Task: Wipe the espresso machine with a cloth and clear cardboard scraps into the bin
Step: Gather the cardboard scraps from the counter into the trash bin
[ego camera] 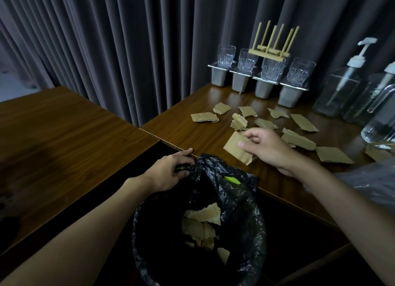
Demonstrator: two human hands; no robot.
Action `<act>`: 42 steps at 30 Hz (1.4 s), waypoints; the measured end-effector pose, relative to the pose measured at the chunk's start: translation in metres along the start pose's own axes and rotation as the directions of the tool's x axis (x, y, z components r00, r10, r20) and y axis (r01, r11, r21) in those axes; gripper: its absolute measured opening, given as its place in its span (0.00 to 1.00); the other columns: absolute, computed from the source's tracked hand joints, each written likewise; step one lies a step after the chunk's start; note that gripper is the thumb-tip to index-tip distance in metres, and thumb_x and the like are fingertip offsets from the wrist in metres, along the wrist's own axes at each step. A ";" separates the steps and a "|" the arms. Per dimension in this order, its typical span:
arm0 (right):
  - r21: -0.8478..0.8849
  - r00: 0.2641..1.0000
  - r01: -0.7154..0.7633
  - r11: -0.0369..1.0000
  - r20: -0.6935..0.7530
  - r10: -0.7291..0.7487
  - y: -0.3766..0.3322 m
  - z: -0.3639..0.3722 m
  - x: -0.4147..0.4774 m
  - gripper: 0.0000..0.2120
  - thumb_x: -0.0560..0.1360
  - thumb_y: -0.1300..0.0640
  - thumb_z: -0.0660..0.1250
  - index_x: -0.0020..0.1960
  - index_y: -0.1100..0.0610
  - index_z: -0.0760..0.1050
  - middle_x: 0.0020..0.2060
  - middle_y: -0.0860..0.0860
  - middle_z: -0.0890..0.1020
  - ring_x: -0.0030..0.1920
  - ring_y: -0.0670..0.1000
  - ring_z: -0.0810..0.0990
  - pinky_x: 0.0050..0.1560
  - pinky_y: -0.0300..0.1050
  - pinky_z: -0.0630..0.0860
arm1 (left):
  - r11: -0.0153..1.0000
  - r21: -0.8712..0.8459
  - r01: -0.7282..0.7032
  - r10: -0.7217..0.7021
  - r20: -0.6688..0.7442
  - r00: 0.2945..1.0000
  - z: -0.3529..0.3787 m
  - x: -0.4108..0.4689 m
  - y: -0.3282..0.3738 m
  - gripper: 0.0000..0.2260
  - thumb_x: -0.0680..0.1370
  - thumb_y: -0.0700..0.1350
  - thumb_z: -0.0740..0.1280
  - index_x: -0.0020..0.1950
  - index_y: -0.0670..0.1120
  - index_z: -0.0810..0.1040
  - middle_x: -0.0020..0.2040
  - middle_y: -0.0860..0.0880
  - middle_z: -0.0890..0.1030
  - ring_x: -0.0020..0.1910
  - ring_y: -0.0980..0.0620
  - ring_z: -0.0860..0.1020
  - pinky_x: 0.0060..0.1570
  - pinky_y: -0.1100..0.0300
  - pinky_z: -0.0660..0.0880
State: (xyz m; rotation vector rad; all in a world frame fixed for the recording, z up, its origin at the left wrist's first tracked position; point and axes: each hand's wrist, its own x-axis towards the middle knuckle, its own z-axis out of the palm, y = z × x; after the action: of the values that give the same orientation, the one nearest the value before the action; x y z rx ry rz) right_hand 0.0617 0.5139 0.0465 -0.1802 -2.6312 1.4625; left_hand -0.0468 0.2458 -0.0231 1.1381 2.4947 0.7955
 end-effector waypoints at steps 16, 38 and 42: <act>-0.575 0.986 -0.163 0.802 -0.117 0.116 0.037 0.016 0.014 0.25 0.79 0.51 0.64 0.74 0.53 0.64 0.72 0.51 0.69 0.72 0.54 0.66 0.71 0.56 0.65 | 1.000 -0.018 0.004 -0.005 -0.008 1.000 -0.001 0.000 0.001 0.15 0.80 0.44 0.67 0.66 0.56 0.76 0.79 0.58 0.60 0.76 0.52 0.62 0.74 0.51 0.61; -0.522 0.978 -0.206 0.828 -0.075 0.196 0.032 0.020 0.037 0.32 0.71 0.50 0.74 0.70 0.50 0.64 0.65 0.53 0.68 0.66 0.56 0.69 0.67 0.59 0.66 | 1.000 -0.022 -0.001 0.001 0.013 1.000 -0.002 0.001 -0.004 0.15 0.80 0.44 0.67 0.65 0.58 0.76 0.79 0.60 0.59 0.76 0.53 0.61 0.74 0.50 0.62; -0.360 0.980 -0.198 0.912 -0.095 0.175 0.031 0.017 0.040 0.20 0.72 0.58 0.73 0.62 0.55 0.73 0.60 0.54 0.72 0.54 0.50 0.74 0.50 0.40 0.73 | 1.000 -0.018 -0.003 0.004 0.015 1.000 -0.003 0.002 -0.004 0.16 0.80 0.44 0.67 0.65 0.58 0.76 0.78 0.61 0.59 0.76 0.53 0.62 0.74 0.50 0.62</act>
State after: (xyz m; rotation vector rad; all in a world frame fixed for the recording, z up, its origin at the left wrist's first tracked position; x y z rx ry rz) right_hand 0.0204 0.5225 0.0138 -0.5171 -2.8782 0.9687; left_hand -0.0517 0.2439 -0.0237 1.1385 2.4689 0.8059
